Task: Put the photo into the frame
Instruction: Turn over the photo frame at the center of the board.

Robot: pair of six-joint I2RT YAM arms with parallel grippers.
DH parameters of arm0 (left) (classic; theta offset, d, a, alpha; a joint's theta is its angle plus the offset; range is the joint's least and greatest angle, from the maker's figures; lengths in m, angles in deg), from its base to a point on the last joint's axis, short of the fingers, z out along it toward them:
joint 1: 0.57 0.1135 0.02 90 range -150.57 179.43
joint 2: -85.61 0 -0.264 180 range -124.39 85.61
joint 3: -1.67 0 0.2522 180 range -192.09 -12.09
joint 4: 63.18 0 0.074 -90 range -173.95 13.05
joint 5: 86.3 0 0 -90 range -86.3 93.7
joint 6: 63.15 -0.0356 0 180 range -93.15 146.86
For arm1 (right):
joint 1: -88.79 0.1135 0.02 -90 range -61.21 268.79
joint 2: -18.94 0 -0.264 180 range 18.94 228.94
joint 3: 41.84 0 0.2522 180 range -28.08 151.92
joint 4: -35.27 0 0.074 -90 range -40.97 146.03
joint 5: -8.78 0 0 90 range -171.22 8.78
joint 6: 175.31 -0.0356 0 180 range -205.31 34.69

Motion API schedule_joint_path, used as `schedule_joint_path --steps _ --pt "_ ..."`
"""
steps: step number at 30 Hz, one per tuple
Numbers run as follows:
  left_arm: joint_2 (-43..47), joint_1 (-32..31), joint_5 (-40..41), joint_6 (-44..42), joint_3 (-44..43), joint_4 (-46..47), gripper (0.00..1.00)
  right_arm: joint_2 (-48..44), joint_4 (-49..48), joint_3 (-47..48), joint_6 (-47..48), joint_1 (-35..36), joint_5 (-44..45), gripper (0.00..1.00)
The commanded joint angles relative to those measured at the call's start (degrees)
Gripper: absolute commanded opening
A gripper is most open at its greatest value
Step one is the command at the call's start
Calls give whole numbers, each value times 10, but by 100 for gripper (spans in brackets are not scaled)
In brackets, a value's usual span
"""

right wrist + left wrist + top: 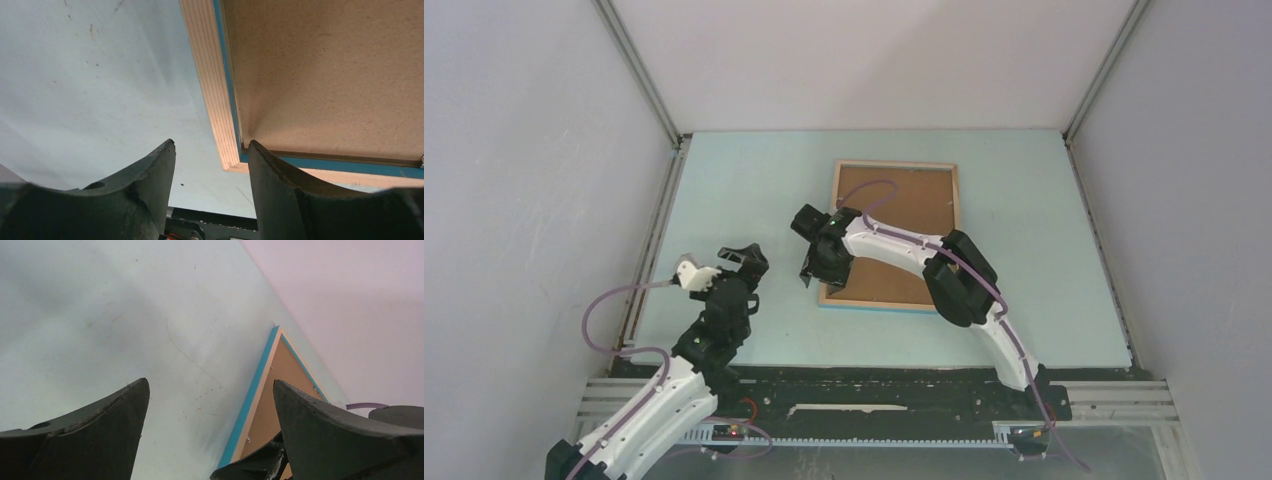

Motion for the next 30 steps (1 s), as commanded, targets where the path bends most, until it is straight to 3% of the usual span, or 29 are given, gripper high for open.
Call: schedule_joint_path --steps 1,6,12,16,19,26,30 --pt "14 -12 69 20 3 -15 100 16 59 36 -18 5 32 59" --pt "18 -19 76 21 6 -12 100 28 49 45 8 7 64 43" --pt "20 -19 75 24 10 -7 100 66 77 90 37 10 103 41" --pt "18 -19 71 25 13 -2 100 83 76 95 58 9 116 26" --pt "17 -19 66 22 14 4 100 70 68 90 84 -1 115 0" --pt "5 -18 33 13 31 66 100 -108 -151 -119 249 -55 -53 0" --pt "-18 -15 0 7 42 117 100 -219 -235 -241 295 -81 -133 0"
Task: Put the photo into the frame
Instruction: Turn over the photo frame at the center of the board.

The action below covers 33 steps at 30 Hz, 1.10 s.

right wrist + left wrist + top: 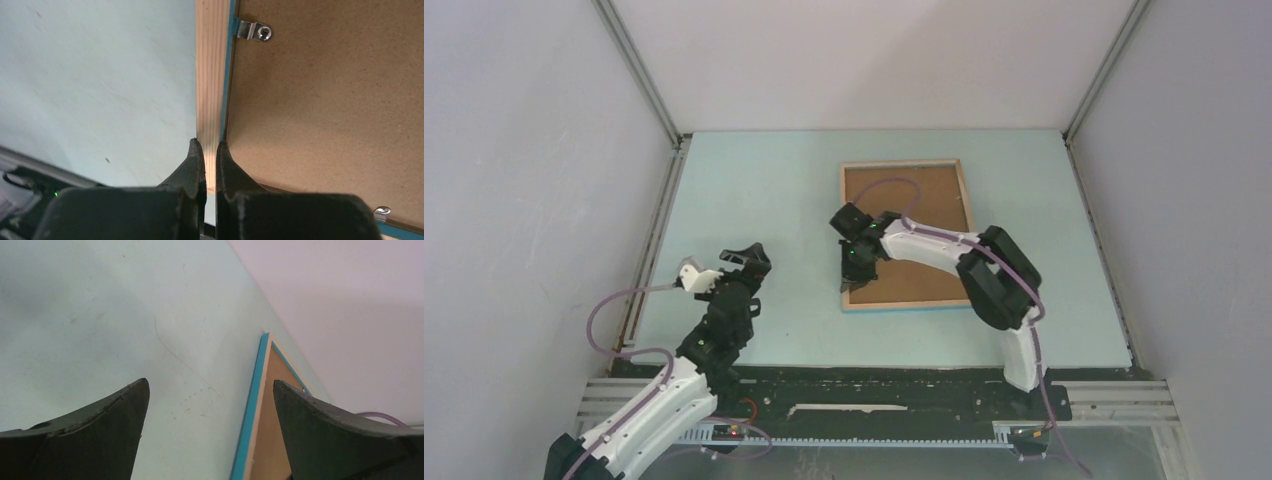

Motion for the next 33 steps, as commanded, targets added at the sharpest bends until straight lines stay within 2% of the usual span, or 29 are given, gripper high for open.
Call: schedule_joint_path --steps 1,5,7,10,13,17,18,19,21,23,25,30,31,33 --pt "-31 2 -40 -15 14 81 100 -142 -116 -92 99 -36 -99 0" --pt "-107 14 -165 -71 -1 189 100 -194 -112 -141 127 -48 -108 0" --pt "-176 42 -290 -100 -39 230 100 -211 -120 -163 132 -50 -113 0" --pt "-332 100 -528 -99 -106 273 100 -226 -127 -180 135 -51 -110 0" --pt "-469 130 -665 -52 -113 418 100 -230 -135 -193 133 -54 -117 0" --pt "-649 135 -802 71 -122 721 100 -224 -139 -197 134 -54 -126 0" --pt "-694 135 -823 105 -131 774 100 -223 -141 -198 134 -54 -128 0" --pt "-725 135 -838 127 -144 786 100 -223 -145 -200 134 -53 -130 0" --pt "-750 134 -846 138 -161 788 100 -222 -151 -204 132 -51 -131 0" --pt "-731 130 -830 114 -156 759 100 -218 -158 -206 130 -49 -137 0" --pt "-707 122 -809 75 -164 667 100 -214 -163 -205 128 -48 -142 0" --pt "-683 84 -721 -33 -262 339 100 -216 -167 -205 124 -39 -139 0" --pt "-683 81 -710 -41 -272 303 98 -216 -167 -205 124 -38 -136 0" --pt "-678 81 -686 -31 -264 304 96 -219 -162 -205 125 -37 -130 0"
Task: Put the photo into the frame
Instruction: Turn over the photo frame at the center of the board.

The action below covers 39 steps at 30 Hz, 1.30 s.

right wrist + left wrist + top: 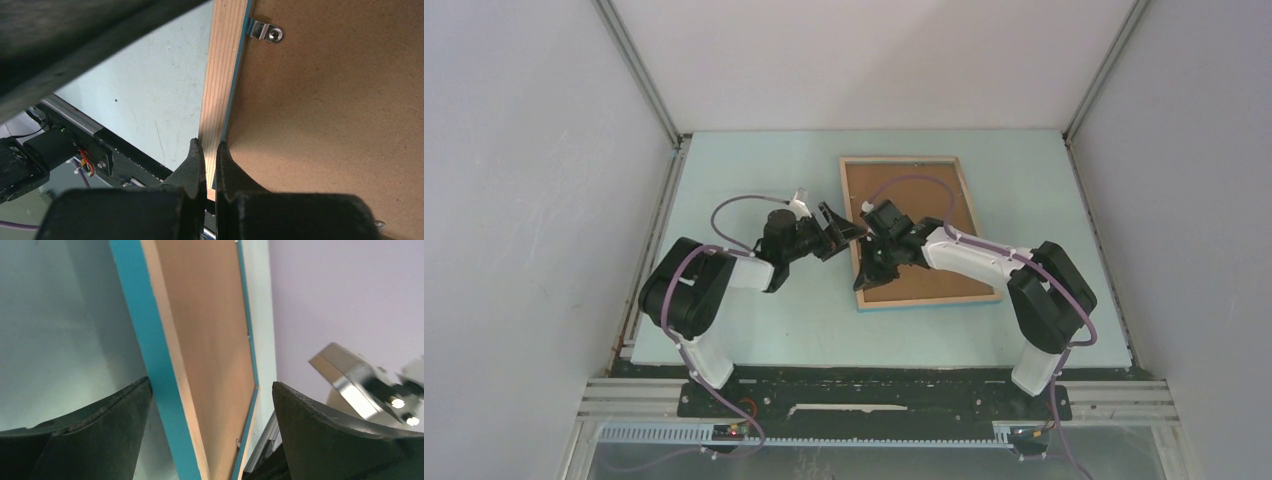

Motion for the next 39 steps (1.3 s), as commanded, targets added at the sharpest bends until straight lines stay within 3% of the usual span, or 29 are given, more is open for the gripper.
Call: schedule_joint_path --steps 1,5,17,26,27,29,32,39 --pt "32 -7 66 -47 -15 -136 96 -18 -43 9 11 12 -24 0" --pt "26 -7 47 -44 -16 -120 95 -25 -42 9 11 22 -13 0" --pt "21 -6 18 -43 -6 -76 69 -20 -50 9 8 42 -13 0" --pt "29 -6 12 -34 16 -23 21 -37 -10 9 34 56 53 0" --pt "28 -6 10 -34 17 -20 16 -42 -6 6 39 60 66 7" --pt "29 -5 6 -34 19 -12 11 -57 -8 -9 50 62 83 35" --pt "34 -4 9 -34 25 -7 2 -76 -8 -25 64 61 95 61" --pt "37 -4 12 -31 30 5 0 -179 -36 -93 126 85 155 93"
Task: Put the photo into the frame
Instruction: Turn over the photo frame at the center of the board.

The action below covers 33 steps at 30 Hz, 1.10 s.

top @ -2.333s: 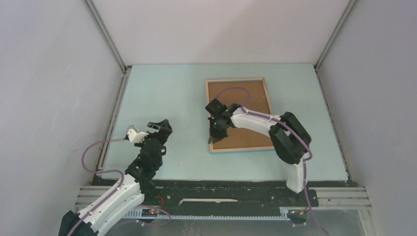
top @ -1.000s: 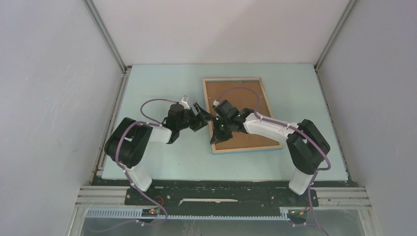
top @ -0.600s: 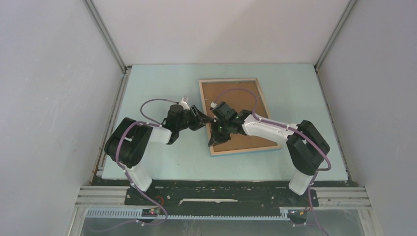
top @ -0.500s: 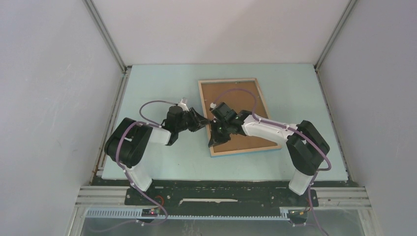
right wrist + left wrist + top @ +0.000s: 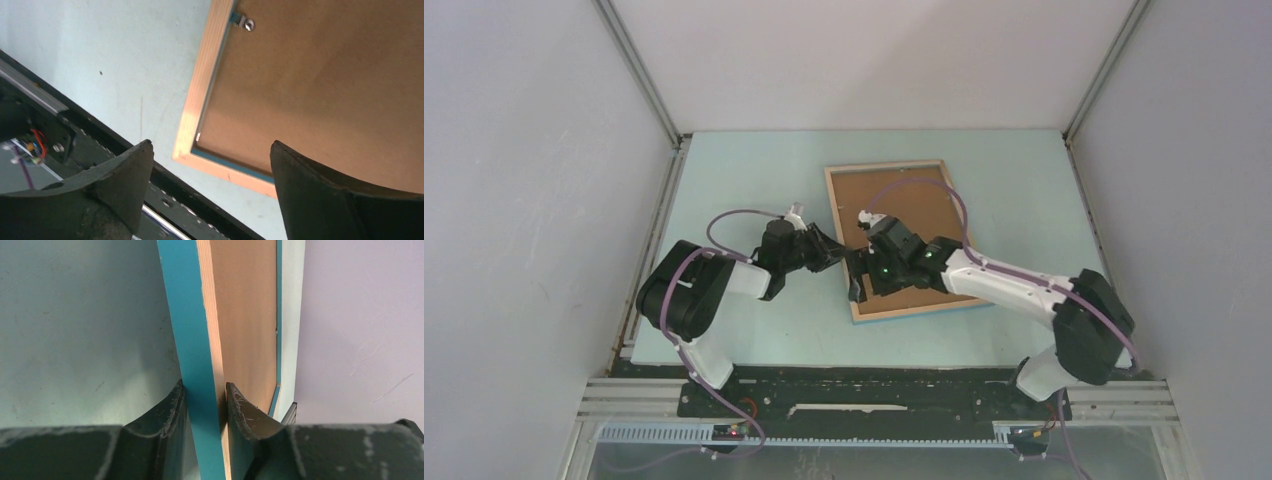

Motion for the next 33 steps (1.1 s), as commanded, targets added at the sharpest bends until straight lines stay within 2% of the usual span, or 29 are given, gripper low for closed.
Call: schedule_joint_path --steps 1,3,6,9,12,16,21,25,28,33 --pt "27 0 -22 -13 1 76 0 -96 -39 -53 70 29 68 95" --pt "33 2 -20 -6 10 85 0 -133 -52 -76 99 50 96 97" --pt "68 20 -23 13 39 93 0 -172 -64 -101 146 103 210 97" --pt "116 40 -34 23 57 48 0 -219 -177 -191 275 184 304 98" --pt "156 45 -48 60 76 33 0 -248 -325 -271 405 247 320 99" --pt "215 46 -38 109 109 19 0 -239 -373 -293 464 284 341 100" --pt "322 47 6 121 106 -111 0 -230 -454 -323 537 338 401 100" --pt "420 48 55 107 75 -249 0 -193 -552 -351 632 377 488 100" --pt "476 47 93 93 50 -335 0 -177 -655 -387 693 387 509 98" --pt "530 47 114 102 39 -380 0 -165 -714 -413 694 382 501 95"
